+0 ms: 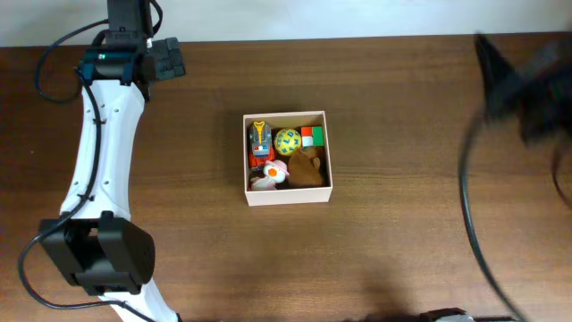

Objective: Pack container

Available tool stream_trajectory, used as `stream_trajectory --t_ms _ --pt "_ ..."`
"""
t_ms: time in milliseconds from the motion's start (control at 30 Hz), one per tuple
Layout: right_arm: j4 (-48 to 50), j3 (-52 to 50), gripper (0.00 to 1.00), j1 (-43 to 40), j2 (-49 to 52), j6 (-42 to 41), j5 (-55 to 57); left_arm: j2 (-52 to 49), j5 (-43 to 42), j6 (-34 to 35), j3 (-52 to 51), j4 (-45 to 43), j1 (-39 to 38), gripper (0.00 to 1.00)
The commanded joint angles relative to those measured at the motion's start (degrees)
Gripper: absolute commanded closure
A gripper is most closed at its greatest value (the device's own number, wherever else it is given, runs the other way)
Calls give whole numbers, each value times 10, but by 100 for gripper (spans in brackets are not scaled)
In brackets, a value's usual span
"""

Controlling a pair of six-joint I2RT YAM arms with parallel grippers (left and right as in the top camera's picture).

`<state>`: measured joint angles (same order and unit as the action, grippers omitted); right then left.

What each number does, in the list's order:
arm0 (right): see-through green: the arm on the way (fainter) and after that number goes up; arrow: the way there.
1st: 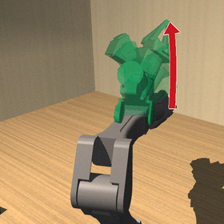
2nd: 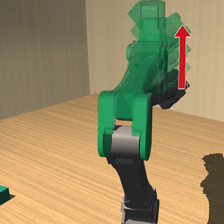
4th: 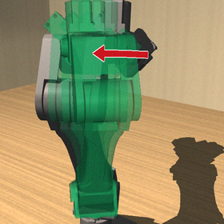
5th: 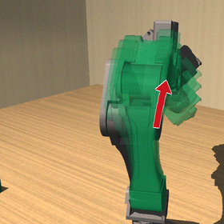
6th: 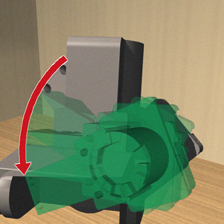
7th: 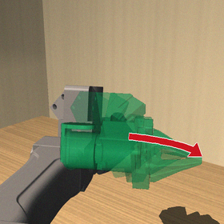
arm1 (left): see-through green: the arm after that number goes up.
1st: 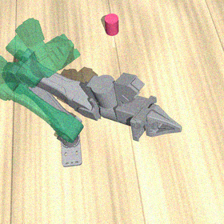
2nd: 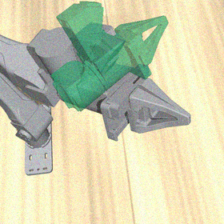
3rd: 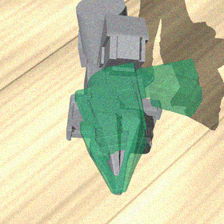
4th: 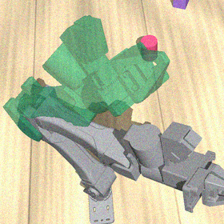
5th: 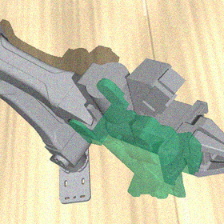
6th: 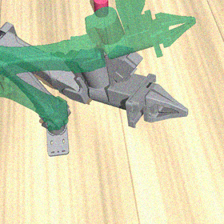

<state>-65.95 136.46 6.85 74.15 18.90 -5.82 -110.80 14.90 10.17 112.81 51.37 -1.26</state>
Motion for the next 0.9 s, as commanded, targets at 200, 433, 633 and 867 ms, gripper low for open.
stream_trajectory --t_ms 200,433,633,867 --pt "189 -435 1 -38 -270 8 5 2 5 7 4 1 -1 1" --pt "399 -755 1 -87 -409 8 -25 2 5 7 4 1 -1 1" --pt "496 -940 1 -112 -473 8 -65 2 5 7 4 1 -1 1" --pt "579 -1092 1 -126 -564 8 -73 2 5 7 4 1 -1 1"
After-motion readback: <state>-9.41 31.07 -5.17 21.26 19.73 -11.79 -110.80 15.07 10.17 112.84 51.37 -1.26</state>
